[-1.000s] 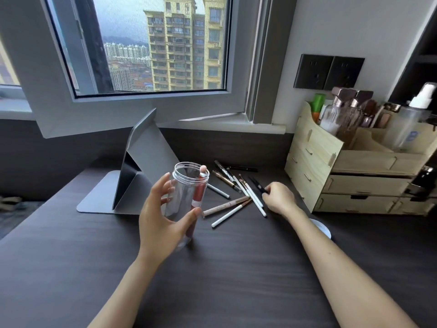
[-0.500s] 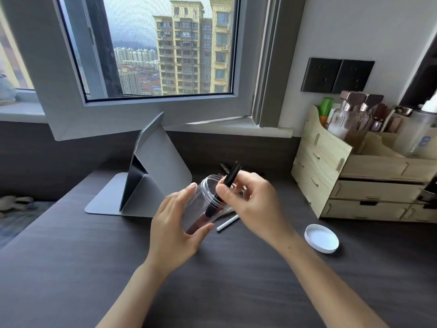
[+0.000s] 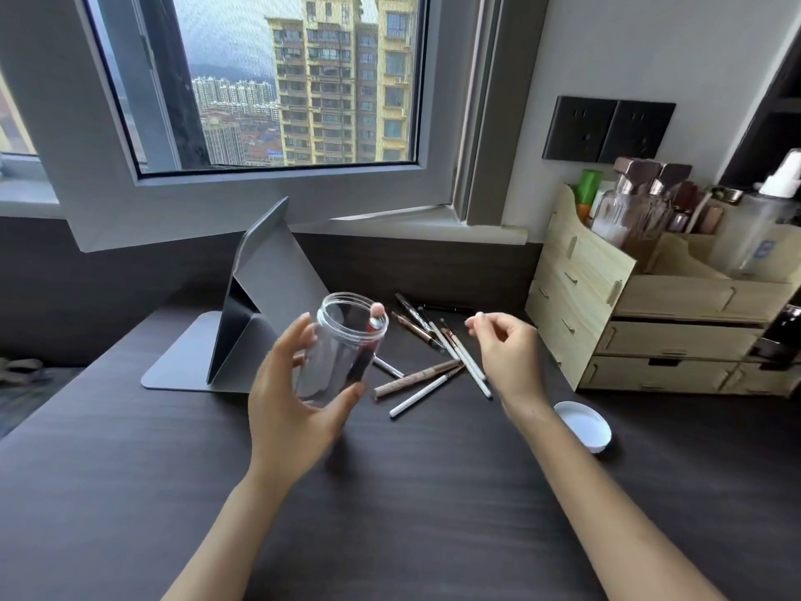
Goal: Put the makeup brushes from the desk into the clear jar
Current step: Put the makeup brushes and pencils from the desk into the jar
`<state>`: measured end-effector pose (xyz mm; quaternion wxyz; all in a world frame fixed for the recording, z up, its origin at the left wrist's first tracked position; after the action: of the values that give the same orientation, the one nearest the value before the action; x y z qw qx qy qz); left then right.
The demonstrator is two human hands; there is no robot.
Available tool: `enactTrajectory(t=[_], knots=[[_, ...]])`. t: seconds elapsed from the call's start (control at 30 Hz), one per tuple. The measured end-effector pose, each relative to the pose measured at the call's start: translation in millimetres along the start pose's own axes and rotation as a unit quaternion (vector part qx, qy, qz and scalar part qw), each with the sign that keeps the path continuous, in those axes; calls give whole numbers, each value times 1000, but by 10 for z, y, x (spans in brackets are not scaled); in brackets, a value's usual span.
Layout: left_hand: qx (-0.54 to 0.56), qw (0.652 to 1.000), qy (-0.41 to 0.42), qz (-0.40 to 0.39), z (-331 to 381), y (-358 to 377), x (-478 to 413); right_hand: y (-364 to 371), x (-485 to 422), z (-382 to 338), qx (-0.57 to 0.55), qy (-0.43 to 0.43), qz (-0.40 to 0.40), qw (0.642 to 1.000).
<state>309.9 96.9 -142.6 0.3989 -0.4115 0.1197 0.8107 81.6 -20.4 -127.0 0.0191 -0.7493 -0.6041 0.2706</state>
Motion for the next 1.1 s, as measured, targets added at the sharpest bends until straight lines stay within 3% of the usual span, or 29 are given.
enactTrajectory(t=[0.1,0.2,0.3,0.4,0.53,0.6,0.67,0.83,0.9,1.0,1.1], knots=[[21,999,-22,19,-27,-41,-19,122,-168,252,188,-16,-41,981],[26,999,-34,19,-35,-47,-28,465,-138,315,336,-146,-170,915],[31,998,-44,22,-38,-50,-36,726,-45,294,418,-269,-223,839],[24,998,-47,18,-62,-55,-33,890,-37,281,479,-328,-259,771],[16,999,-47,13,-82,-39,-28,972,-95,192,502,-382,-282,723],[17,999,-45,12,-80,-29,-25,963,-110,155,487,-398,-291,721],[17,999,-44,11,-80,-31,-23,873,-135,82,453,-395,-282,748],[17,999,-45,8,-80,-32,-27,265,-206,-222,226,-302,-168,911],[8,999,-45,-4,-68,-7,-21,-15,-156,-401,136,-293,-127,938],[-26,999,-18,-39,-19,53,7,-199,17,-786,170,-374,-98,907],[-49,995,13,-80,52,129,47,-83,283,-1073,242,-464,-164,836]])
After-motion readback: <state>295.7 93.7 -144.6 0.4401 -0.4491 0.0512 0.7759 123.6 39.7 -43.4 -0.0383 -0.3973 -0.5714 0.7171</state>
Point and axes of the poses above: each hand's wrist, its own x-axis away from the middle knuckle, its own y-axis out of the palm, z = x × y, the point moved 6 cm from there along -x, towards the middle knuckle, and after that the axes turned 5 degrees about x, right-handed, at the moved point
